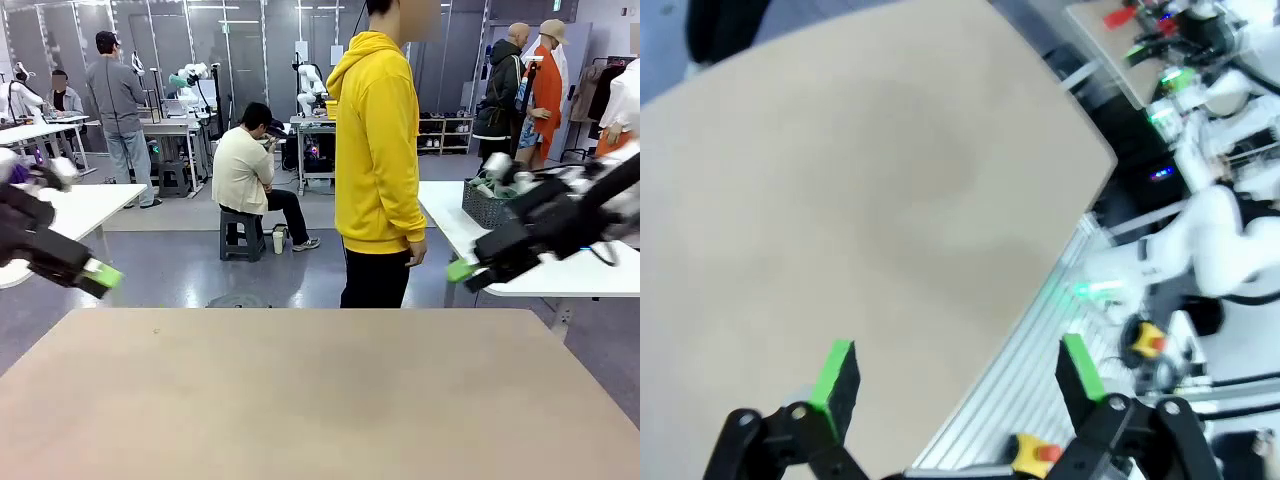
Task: Fold the towels and place them in the basket.
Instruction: When a person lays out a Towel with hook on the table, fold it in half twice.
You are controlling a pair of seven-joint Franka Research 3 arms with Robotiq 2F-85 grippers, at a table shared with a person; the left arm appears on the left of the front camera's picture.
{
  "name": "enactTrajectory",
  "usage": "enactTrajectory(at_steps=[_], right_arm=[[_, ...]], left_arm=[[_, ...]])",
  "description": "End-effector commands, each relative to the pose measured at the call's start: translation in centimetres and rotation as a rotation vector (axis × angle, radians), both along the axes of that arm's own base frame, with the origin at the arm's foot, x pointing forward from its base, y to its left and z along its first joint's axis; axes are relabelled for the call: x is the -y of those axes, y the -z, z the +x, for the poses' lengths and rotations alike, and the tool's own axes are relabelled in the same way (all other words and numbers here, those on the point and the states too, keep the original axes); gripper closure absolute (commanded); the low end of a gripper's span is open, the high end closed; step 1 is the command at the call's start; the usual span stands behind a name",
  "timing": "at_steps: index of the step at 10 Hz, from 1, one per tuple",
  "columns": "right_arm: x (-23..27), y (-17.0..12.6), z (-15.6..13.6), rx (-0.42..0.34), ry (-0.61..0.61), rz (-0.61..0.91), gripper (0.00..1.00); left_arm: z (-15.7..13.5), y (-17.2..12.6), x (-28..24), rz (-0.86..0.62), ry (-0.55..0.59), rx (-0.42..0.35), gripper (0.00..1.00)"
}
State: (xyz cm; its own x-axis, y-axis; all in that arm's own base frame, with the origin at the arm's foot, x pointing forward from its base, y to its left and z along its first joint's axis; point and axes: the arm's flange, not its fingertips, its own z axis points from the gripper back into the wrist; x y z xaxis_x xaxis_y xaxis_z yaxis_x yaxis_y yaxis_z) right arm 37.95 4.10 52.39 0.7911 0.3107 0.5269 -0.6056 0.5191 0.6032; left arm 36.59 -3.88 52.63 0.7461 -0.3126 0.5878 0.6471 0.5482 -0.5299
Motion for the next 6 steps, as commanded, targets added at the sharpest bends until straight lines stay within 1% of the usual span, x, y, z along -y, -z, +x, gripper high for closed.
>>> enactTrajectory(at_steps=[1,2,4,5,6], right_arm=[[7.2,1.2,-0.4,-0.088,0.035,0.145,0.00],[11.0,1.5,-1.0,-0.098,0.067,0.234,0.00],[18.0,2.6,-2.5,-0.094,0.142,0.407,0.00],[21.2,3.6,-3.4,-0.100,0.184,0.475,0.00],[23.1,4.3,-4.3,-0.088,0.211,0.501,0.00]], left_arm=[[-1.5,0.5,-6.1,-0.179,0.003,-0.076,0.00],[-2.8,0.6,-9.1,-0.263,-0.002,-0.061,0.00],[-4.5,1.9,-14.9,-0.403,-0.034,-0.059,0.00],[-5.3,2.7,-18.0,-0.463,-0.094,-0.072,0.00],[-6.1,3.4,-20.3,-0.498,-0.138,-0.068,0.00]])
